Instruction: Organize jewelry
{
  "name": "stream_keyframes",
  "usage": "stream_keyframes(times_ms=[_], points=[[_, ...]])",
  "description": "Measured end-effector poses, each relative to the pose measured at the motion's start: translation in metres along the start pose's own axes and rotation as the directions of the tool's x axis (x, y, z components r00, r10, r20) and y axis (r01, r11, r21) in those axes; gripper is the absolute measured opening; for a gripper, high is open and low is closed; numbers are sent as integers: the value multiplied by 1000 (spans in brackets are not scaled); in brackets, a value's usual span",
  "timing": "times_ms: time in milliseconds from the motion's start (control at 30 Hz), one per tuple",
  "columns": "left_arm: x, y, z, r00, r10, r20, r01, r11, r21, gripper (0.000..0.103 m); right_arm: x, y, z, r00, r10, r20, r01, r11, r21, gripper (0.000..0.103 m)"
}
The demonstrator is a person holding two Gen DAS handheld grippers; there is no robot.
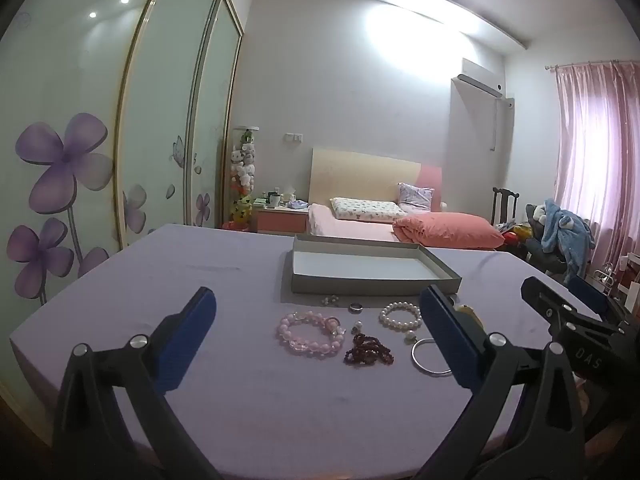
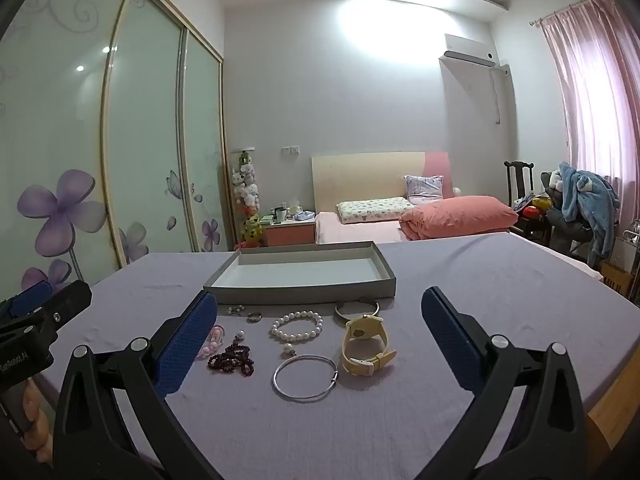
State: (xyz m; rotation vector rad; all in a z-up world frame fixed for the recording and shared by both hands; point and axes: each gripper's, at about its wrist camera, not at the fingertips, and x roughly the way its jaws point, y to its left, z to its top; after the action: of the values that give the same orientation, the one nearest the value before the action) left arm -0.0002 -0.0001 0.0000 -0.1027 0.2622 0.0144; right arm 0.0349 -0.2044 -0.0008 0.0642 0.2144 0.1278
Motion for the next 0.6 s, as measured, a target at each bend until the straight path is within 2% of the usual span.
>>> stream_keyframes(times_ms=[600], points=[[0,0,0,1000,1,2,-1,1000,0,99,-3,-2,0,1000,0,-2,0,1000,3,101]])
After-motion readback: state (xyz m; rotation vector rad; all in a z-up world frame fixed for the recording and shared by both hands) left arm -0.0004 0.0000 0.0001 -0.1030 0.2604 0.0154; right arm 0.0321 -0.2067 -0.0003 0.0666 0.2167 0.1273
